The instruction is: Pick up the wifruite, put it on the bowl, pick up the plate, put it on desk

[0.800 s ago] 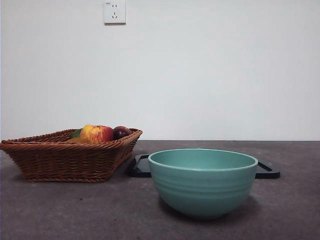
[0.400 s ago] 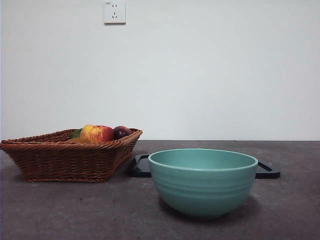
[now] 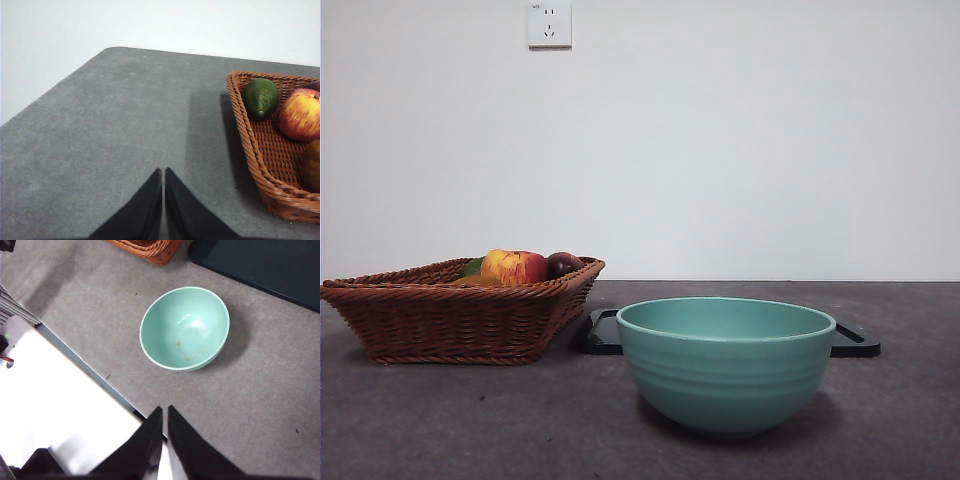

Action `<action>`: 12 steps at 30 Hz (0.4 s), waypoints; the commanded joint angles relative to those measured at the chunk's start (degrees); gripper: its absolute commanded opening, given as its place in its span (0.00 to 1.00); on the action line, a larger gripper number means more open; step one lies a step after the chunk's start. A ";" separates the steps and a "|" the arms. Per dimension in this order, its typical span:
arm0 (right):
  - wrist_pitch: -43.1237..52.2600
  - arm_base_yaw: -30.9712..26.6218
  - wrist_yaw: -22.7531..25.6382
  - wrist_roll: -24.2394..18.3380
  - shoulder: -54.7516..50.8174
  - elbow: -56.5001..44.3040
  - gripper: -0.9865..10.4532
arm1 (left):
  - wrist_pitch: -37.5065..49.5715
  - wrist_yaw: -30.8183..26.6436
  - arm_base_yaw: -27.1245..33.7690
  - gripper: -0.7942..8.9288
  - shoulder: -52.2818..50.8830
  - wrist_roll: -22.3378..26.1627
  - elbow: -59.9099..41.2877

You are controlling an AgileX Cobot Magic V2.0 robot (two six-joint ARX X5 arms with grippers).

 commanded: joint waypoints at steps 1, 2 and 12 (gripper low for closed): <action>0.24 0.50 0.13 -0.31 0.17 1.05 0.09 | -0.33 -0.13 0.15 0.09 -0.13 -0.22 -1.18; 0.22 0.50 0.13 -0.31 0.17 1.05 0.09 | -0.35 -0.13 0.15 0.09 -0.13 -0.24 -1.18; 0.24 0.50 0.20 -0.70 0.15 1.05 0.09 | -0.35 -0.13 0.15 0.09 -0.13 -0.22 -1.16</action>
